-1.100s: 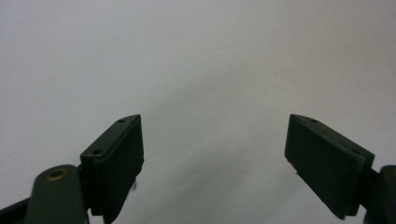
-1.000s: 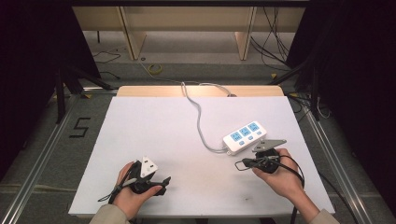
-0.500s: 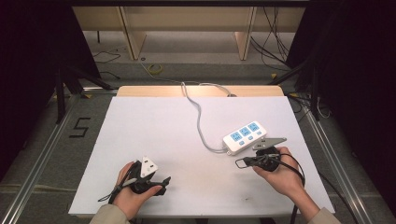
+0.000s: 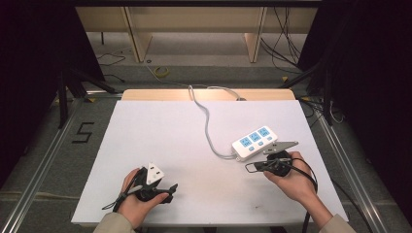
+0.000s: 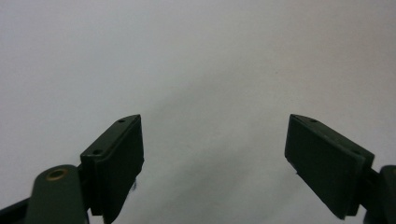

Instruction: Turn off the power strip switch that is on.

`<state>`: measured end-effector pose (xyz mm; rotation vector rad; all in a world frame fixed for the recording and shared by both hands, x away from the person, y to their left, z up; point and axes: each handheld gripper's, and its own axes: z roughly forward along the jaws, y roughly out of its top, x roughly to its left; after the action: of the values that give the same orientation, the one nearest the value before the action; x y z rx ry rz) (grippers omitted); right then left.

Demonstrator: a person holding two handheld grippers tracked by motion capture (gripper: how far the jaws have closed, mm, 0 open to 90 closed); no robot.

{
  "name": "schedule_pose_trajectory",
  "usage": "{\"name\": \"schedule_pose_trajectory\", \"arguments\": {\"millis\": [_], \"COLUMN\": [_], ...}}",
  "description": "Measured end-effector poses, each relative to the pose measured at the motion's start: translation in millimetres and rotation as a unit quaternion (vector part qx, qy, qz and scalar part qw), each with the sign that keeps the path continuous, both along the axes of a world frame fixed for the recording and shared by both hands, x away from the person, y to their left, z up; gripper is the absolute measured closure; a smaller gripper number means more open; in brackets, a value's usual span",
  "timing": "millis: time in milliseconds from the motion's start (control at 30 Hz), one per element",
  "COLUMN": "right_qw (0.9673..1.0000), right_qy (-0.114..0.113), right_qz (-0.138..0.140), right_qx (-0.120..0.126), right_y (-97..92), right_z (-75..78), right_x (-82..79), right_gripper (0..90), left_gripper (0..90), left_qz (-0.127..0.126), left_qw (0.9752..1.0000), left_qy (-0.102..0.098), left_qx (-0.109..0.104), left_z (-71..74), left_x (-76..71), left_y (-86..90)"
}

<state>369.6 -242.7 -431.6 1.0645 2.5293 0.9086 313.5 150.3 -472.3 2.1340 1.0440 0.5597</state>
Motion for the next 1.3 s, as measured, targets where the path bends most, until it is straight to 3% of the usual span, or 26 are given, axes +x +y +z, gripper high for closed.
{"name": "schedule_pose_trajectory", "arguments": {"millis": [1300], "right_qw": [0.9995], "right_qy": [0.011], "right_qz": [-0.028], "right_qx": [-0.01], "right_y": [-12.5], "right_z": [1.3], "right_x": [16.5], "right_gripper": [90.0], "left_gripper": [19.5], "left_qz": [0.002], "left_qw": [1.0], "left_qy": [-0.001], "left_qx": [0.0], "left_z": [0.0], "left_x": [-0.3], "left_y": [-0.3]}}
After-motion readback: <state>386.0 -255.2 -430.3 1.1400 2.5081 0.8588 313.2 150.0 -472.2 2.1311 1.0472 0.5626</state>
